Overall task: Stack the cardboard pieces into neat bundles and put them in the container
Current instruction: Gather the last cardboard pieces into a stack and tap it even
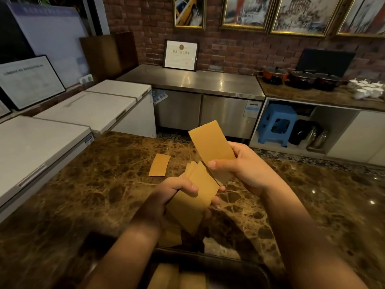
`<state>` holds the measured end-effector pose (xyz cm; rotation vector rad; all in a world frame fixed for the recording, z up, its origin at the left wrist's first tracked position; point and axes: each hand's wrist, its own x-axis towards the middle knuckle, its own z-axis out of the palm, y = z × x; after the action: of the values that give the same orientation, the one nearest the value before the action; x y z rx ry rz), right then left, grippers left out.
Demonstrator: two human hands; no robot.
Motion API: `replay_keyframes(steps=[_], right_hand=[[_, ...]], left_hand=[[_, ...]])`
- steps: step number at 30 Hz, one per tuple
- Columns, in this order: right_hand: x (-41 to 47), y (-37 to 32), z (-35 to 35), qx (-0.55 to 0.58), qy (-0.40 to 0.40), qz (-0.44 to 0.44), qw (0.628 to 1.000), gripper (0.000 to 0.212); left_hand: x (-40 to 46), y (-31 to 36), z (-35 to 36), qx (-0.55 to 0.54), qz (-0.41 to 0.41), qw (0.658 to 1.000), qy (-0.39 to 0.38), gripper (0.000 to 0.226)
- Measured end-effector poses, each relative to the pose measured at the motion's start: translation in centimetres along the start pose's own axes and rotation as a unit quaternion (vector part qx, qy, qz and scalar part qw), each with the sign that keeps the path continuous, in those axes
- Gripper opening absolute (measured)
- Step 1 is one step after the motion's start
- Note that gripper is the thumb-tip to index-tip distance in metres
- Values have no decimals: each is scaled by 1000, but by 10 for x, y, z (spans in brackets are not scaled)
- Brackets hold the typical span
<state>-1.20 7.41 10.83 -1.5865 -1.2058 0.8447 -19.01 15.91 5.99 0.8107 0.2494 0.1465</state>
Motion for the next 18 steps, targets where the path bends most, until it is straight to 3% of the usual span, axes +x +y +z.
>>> replay_keyframes(steps=[3, 6, 12, 15, 18], right_hand=[[2, 3, 6, 32, 46, -9, 998, 26], [2, 4, 8, 67, 77, -9, 995, 38], [2, 5, 11, 119, 134, -51, 982, 31], [0, 2, 12, 127, 164, -99, 973, 26], [-7, -2, 15, 137, 133, -153, 970, 27]], left_hand=[[6, -2, -3, -78, 25, 997, -1, 72], [11, -2, -8, -102, 53, 993, -15, 74], [11, 5, -2, -104, 55, 993, 10, 24], [13, 5, -4, -127, 65, 990, 19, 27], [16, 5, -10, -93, 94, 990, 44, 42]])
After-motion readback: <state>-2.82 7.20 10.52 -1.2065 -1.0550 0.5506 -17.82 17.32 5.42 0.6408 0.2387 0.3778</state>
